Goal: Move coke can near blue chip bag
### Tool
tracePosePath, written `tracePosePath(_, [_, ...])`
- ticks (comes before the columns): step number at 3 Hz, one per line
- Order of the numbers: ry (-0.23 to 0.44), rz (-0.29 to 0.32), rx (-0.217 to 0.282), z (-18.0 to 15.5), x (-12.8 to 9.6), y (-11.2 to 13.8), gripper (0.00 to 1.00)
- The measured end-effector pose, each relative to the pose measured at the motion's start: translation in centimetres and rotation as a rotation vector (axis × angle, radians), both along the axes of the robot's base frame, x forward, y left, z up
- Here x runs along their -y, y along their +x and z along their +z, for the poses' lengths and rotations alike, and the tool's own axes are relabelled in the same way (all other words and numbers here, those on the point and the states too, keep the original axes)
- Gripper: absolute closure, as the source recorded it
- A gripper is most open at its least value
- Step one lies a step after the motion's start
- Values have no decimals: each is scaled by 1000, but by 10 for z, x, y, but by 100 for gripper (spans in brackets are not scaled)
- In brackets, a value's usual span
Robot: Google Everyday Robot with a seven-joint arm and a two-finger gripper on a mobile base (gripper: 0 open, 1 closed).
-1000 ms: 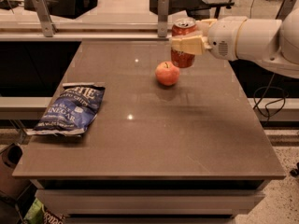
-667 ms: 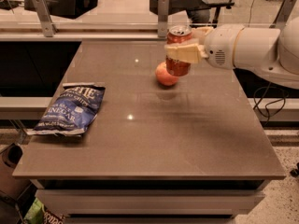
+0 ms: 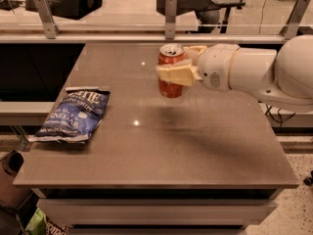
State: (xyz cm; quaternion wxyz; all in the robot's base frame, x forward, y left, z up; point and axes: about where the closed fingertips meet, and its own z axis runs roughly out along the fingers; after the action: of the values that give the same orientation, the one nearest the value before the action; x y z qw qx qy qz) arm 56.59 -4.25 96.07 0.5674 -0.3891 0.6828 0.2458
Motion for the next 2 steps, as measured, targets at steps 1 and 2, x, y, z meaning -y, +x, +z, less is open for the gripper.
tracePosePath(1, [20, 33, -8, -17, -24, -12, 100])
tracePosePath(2, [30, 52, -1, -31, -42, -24, 100])
